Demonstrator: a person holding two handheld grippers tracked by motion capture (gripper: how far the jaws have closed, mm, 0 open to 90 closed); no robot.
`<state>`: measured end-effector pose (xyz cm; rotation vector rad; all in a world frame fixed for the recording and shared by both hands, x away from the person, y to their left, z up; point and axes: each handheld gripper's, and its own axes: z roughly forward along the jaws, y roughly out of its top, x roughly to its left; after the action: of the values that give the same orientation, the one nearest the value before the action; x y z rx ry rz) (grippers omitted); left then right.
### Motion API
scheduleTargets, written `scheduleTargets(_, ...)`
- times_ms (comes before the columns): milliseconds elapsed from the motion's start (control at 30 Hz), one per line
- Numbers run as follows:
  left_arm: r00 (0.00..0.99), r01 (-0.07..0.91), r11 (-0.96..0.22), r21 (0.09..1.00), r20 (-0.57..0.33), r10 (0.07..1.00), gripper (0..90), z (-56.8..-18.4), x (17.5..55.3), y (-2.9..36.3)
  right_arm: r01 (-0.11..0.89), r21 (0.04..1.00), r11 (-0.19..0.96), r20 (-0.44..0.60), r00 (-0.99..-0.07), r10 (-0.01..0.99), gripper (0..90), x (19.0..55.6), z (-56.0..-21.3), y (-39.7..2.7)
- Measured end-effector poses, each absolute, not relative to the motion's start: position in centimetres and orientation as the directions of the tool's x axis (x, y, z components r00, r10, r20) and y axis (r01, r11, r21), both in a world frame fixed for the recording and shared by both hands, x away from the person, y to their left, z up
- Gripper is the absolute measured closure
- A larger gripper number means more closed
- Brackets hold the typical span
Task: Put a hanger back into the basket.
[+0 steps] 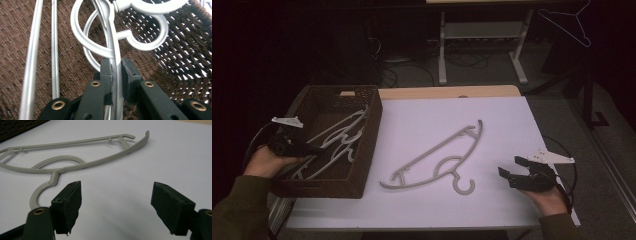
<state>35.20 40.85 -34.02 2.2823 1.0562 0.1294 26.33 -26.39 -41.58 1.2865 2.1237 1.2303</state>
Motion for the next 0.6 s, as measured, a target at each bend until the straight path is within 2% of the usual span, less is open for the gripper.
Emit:
scheduleTargets(100, 0.681, 0.658, -0.503, 0.560, -0.159, 0.714, 80.2, -34.1, 35.6, 40.7, 0.528, 0.825, 0.199, 0.124, -0.515, 0.848, 24.2, 26.3, -41.5, -26.4)
scheduleTargets(167, 0.683, 0.668, -0.496, 0.555, -0.193, 0.704, 78.9, -34.5, 35.8, 40.6, 0.526, 0.826, 0.203, 0.121, -0.518, 0.847, 24.2, 26.3, -41.5, -26.3)
scheduleTargets(200, 0.684, 0.668, -0.511, 0.540, -0.174, 0.709, 76.9, -34.7, 35.8, 40.6, 0.525, 0.826, 0.203, 0.121, -0.517, 0.847, 24.2, 26.3, -41.5, -26.3)
scheduleTargets(267, 0.671, 0.674, -0.510, 0.534, -0.154, 0.726, 65.7, -35.0, 35.9, 40.8, 0.523, 0.828, 0.203, 0.120, -0.519, 0.846, 24.2, 26.4, -41.5, -26.3)
scheduleTargets(333, 0.659, 0.677, -0.478, 0.560, -0.173, 0.732, 63.1, -35.0, 35.8, 41.0, 0.526, 0.826, 0.201, 0.123, -0.517, 0.847, 24.2, 26.3, -41.5, -26.3)
scheduleTargets(400, 0.648, 0.674, -0.460, 0.578, -0.164, 0.744, 54.2, -34.7, 35.8, 41.2, 0.522, 0.828, 0.204, 0.118, -0.517, 0.848, 24.2, 26.3, -41.5, -26.4)
scheduleTargets(433, 0.646, 0.671, -0.450, 0.589, -0.165, 0.746, 54.2, -34.6, 35.8, 41.3, 0.522, 0.828, 0.204, 0.118, -0.517, 0.848, 24.2, 26.3, -41.5, -26.4)
scheduleTargets(600, 0.653, 0.630, -0.400, 0.666, -0.174, 0.737, 39.9, -33.8, 35.5, 40.7, 0.522, 0.829, 0.201, 0.121, -0.518, 0.847, 24.1, 26.3, -41.4, -26.3)
